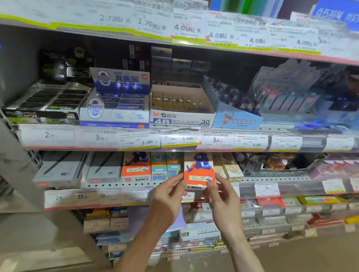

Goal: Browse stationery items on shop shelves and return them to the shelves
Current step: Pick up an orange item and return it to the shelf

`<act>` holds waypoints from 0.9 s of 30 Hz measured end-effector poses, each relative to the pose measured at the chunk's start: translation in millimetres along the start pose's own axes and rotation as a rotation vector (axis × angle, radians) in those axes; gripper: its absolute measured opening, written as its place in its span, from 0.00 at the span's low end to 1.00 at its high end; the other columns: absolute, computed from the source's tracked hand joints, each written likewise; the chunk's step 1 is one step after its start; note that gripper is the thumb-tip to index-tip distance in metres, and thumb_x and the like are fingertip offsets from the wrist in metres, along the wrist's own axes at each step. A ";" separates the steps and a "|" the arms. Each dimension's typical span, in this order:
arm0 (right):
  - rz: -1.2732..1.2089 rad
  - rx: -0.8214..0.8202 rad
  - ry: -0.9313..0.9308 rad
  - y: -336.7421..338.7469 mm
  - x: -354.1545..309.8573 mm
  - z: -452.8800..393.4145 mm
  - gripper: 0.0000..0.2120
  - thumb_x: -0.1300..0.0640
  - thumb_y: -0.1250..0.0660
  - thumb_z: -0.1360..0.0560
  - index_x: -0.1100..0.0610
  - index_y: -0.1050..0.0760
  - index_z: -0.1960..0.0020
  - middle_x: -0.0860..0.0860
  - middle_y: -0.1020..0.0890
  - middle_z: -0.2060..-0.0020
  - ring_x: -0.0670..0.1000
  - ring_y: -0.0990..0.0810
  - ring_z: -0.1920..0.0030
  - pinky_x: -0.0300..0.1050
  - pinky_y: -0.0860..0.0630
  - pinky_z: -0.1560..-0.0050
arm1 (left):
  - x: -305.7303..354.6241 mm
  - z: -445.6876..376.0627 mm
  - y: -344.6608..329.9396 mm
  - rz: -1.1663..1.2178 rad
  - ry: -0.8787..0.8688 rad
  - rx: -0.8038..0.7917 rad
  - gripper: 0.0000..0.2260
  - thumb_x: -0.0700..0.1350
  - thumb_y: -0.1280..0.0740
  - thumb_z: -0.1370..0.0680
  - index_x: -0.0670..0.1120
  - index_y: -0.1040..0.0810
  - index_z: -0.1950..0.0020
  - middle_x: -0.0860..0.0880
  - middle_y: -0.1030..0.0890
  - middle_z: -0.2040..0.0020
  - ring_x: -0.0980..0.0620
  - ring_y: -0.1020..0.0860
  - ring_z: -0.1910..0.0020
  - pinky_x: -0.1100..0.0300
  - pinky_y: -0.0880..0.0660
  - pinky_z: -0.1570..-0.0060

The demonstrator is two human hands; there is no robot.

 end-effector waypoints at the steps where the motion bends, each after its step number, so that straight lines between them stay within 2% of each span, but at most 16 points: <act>1: -0.008 -0.012 0.009 -7.6 -3.0 1.7 0.11 0.52 0.35 0.19 0.45 0.23 0.38 0.51 0.15 0.55 0.48 0.15 0.57 0.36 0.21 0.60 | 1.9 1.6 9.3 0.013 -0.021 0.013 0.12 0.41 0.34 0.21 0.46 0.21 0.38 0.50 0.16 0.52 0.58 0.18 0.60 0.65 0.22 0.57; 6: -0.015 -0.116 0.045 -62.2 -12.2 3.4 0.11 0.53 0.34 0.20 0.47 0.23 0.37 0.54 0.15 0.56 0.53 0.16 0.56 0.50 0.20 0.52 | 12.3 5.6 63.0 0.003 -0.047 0.126 0.10 0.44 0.33 0.20 0.53 0.20 0.41 0.55 0.15 0.53 0.59 0.17 0.57 0.65 0.24 0.56; 9: 0.005 -0.183 0.071 -98.7 -14.4 2.8 0.12 0.53 0.34 0.20 0.49 0.24 0.37 0.50 0.14 0.58 0.49 0.16 0.56 0.45 0.20 0.51 | 21.8 6.0 98.3 -0.136 -0.104 0.186 0.11 0.46 0.36 0.19 0.57 0.20 0.41 0.55 0.15 0.55 0.60 0.18 0.57 0.64 0.24 0.57; 12: 0.072 -0.245 0.097 -131.7 -15.1 2.6 0.12 0.51 0.35 0.20 0.50 0.24 0.37 0.47 0.15 0.58 0.47 0.16 0.56 0.46 0.20 0.50 | 24.7 4.8 127.6 -0.209 -0.121 0.245 0.11 0.46 0.38 0.19 0.57 0.20 0.40 0.52 0.15 0.54 0.63 0.18 0.58 0.66 0.25 0.60; 15: 0.234 -0.277 0.113 -152.7 -11.8 0.5 0.14 0.47 0.36 0.20 0.49 0.25 0.36 0.45 0.17 0.59 0.45 0.19 0.58 0.48 0.21 0.50 | 22.0 0.5 148.6 -0.298 -0.120 0.282 0.13 0.50 0.40 0.19 0.55 0.19 0.39 0.53 0.15 0.50 0.63 0.18 0.57 0.56 0.22 0.54; 17: 0.336 -0.282 0.147 -157.9 -11.3 0.5 0.16 0.44 0.37 0.20 0.47 0.25 0.35 0.44 0.16 0.56 0.44 0.18 0.54 0.49 0.22 0.48 | 20.3 -1.0 156.4 -0.370 -0.129 0.281 0.15 0.51 0.42 0.20 0.55 0.19 0.40 0.55 0.16 0.50 0.61 0.18 0.55 0.51 0.22 0.49; 18: 0.388 -0.280 0.176 -158.1 -12.2 0.6 0.17 0.43 0.37 0.20 0.47 0.26 0.35 0.44 0.16 0.54 0.45 0.18 0.53 0.49 0.21 0.48 | 20.6 -1.3 159.0 -0.417 -0.156 0.286 0.14 0.49 0.42 0.19 0.54 0.19 0.40 0.55 0.17 0.50 0.58 0.18 0.52 0.52 0.22 0.48; 20: 0.474 -0.282 0.230 -154.9 -15.0 -0.4 0.19 0.41 0.37 0.21 0.48 0.26 0.34 0.45 0.16 0.58 0.46 0.18 0.56 0.46 0.22 0.51 | 24.9 -0.5 161.2 -0.501 -0.235 0.300 0.12 0.45 0.38 0.19 0.52 0.20 0.39 0.53 0.21 0.47 0.54 0.21 0.46 0.65 0.26 0.46; 21: 0.512 -0.279 0.257 -151.3 -16.4 -1.7 0.20 0.41 0.37 0.21 0.49 0.27 0.34 0.45 0.17 0.60 0.46 0.19 0.56 0.46 0.23 0.52 | 26.3 -0.4 162.0 -0.520 -0.254 0.302 0.12 0.45 0.36 0.20 0.53 0.20 0.38 0.53 0.22 0.45 0.57 0.22 0.47 0.73 0.29 0.50; 22: 0.552 -0.265 0.297 -146.0 -19.1 -3.3 0.21 0.40 0.36 0.22 0.49 0.27 0.34 0.44 0.18 0.58 0.47 0.20 0.55 0.45 0.24 0.51 | 26.1 -0.9 162.0 -0.521 -0.250 0.289 0.13 0.47 0.34 0.21 0.54 0.21 0.37 0.54 0.24 0.43 0.60 0.22 0.49 0.76 0.30 0.54; 23: 0.601 -0.242 0.351 -139.9 -21.9 -5.0 0.22 0.40 0.35 0.23 0.49 0.27 0.33 0.45 0.19 0.55 0.47 0.21 0.53 0.46 0.24 0.49 | 25.1 -1.5 161.7 -0.520 -0.246 0.269 0.15 0.49 0.31 0.23 0.56 0.22 0.36 0.57 0.25 0.41 0.61 0.21 0.52 0.75 0.29 0.57; 25: 0.706 -0.198 0.485 -129.6 -28.3 -7.2 0.23 0.39 0.35 0.24 0.51 0.25 0.34 0.46 0.22 0.49 0.49 0.24 0.47 0.46 0.26 0.44 | 24.3 -3.5 160.8 -0.566 -0.282 0.238 0.20 0.51 0.27 0.26 0.56 0.23 0.35 0.60 0.25 0.38 0.61 0.19 0.58 0.65 0.24 0.55; 27: 0.799 -0.195 0.588 -126.2 -33.1 -8.5 0.24 0.38 0.36 0.24 0.51 0.24 0.34 0.47 0.24 0.46 0.51 0.28 0.43 0.47 0.29 0.41 | 23.9 -8.1 161.4 -0.624 -0.331 0.243 0.22 0.51 0.25 0.28 0.54 0.23 0.35 0.57 0.23 0.38 0.59 0.19 0.59 0.58 0.23 0.52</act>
Point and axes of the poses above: each hand's wrist, its own z-axis away from the middle knuckle, its own y-axis out of the back of the hand, x = y × z, the point moved 7 cm from there along -z, towards the middle knuckle
